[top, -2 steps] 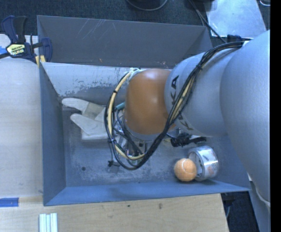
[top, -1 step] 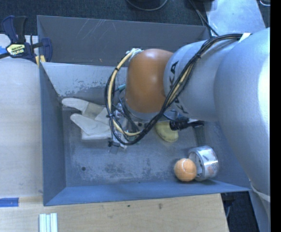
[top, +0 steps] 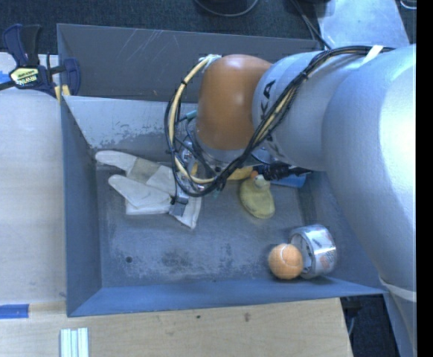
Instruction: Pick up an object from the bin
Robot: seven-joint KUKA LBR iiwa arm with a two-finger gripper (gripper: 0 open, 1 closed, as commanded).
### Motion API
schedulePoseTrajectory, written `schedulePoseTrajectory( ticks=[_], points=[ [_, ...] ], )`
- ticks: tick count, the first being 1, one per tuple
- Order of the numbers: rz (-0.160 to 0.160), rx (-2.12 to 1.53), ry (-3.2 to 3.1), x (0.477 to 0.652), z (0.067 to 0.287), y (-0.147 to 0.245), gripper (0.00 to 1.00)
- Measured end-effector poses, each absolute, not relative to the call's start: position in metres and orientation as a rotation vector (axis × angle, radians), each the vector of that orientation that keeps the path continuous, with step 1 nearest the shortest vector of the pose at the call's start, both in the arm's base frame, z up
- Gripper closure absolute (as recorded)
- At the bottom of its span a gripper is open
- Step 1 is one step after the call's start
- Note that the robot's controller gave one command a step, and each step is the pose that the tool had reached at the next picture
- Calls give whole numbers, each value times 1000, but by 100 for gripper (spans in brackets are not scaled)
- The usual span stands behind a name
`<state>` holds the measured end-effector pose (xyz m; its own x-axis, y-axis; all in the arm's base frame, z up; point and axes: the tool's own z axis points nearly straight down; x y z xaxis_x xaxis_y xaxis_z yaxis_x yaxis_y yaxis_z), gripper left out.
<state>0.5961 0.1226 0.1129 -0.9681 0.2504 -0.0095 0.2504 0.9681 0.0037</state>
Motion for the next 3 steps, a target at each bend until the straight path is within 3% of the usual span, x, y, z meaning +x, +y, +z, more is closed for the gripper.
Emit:
schedulePoseTrajectory(
  ticks=[1, 2, 3],
  points=[
    [7, 510, 3087, 600, 72, 90, 100],
    [7, 510, 3087, 600, 72, 90, 100],
    [11, 450, 3084, 612, 258, 78, 100]
  ],
)
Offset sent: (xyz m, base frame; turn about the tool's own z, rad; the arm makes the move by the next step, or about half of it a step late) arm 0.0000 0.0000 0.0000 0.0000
